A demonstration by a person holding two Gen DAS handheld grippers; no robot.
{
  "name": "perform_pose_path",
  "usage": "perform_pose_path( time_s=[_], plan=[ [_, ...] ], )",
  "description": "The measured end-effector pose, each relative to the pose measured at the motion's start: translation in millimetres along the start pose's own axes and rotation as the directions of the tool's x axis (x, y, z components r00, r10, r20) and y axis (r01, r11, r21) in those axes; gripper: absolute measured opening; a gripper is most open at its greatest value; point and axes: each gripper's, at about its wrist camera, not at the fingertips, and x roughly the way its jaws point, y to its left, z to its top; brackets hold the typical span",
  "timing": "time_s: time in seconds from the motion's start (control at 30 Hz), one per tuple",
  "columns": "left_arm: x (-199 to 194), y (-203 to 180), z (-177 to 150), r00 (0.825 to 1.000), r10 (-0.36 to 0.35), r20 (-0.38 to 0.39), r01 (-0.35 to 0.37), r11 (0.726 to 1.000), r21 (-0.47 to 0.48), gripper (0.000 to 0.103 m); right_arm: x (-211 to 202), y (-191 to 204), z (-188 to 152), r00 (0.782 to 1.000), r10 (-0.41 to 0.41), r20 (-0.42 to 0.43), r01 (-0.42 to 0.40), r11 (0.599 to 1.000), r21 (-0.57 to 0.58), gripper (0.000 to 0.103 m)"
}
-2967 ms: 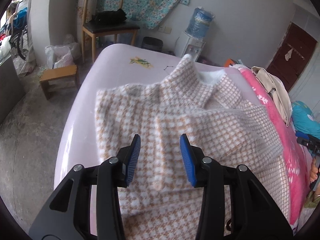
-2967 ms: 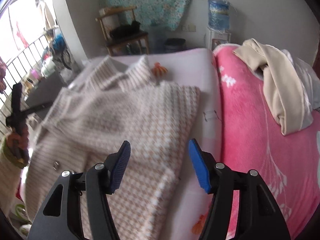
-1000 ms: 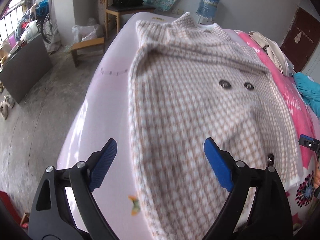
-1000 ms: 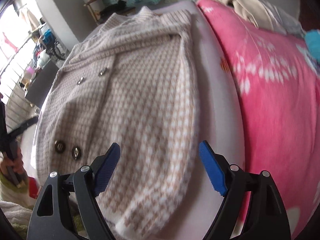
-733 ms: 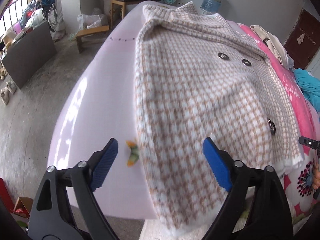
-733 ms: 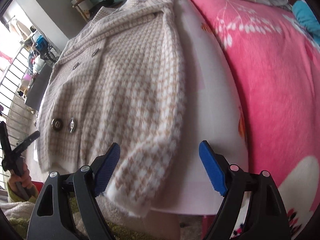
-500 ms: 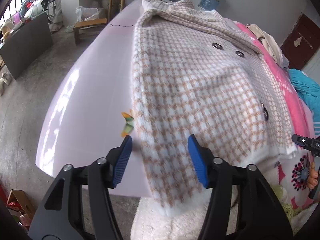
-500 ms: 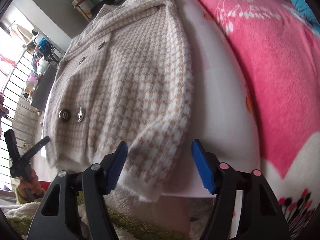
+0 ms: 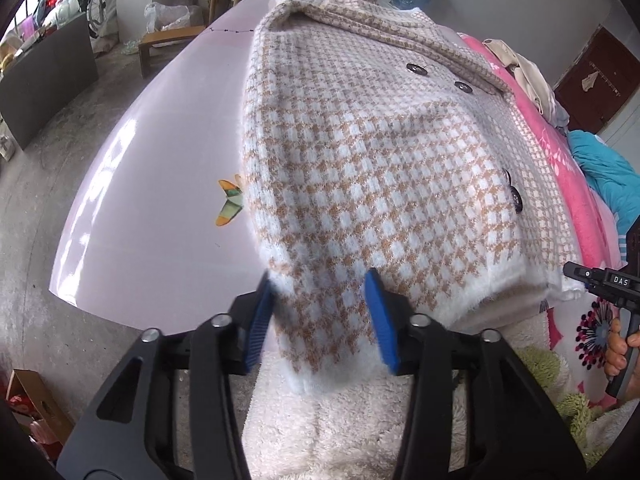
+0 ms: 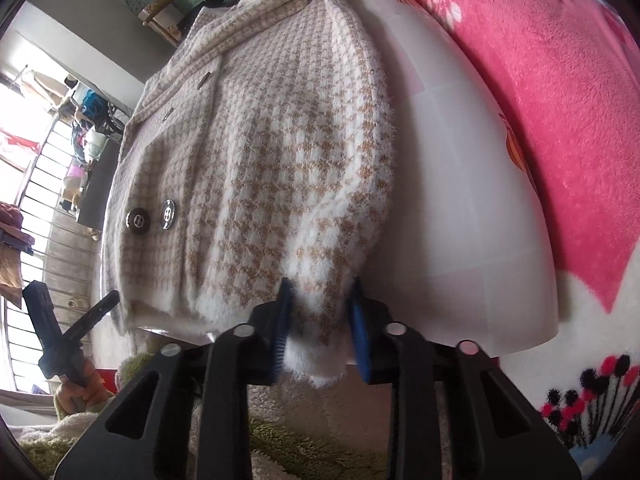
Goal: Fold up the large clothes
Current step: 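Grasp the coat hem with the right tool and lift it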
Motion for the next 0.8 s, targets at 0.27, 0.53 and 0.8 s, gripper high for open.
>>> perform_pose_path(
  time_s=[0.27,0.53,0.8],
  plan=[
    [-2.9,-5.0,-5.4,0.999,0.037,-0.014,-0.037,0.999,0.018,0.031,0.3,-5.1,-6.5,0.999,0.032,0.004,-0.032,0.999,0.004,0.017],
    [-18.8,-14.0,-2.0,0.998,0.042,0.055,-0.045,0.997,0.061,0.008,-15.5,12.9,-4.9,0.997,0.021,0.079,-0.012,0.994,-0.112,0.008],
    [-106.2,-32.7,13.6,0.971,-0.011,0.237,-0.028,0.986,0.163,0.006,-104.2,41.8,3.8,0.953,0.122,0.278,-0.055,0.97,-0.237,0.007]
  ],
)
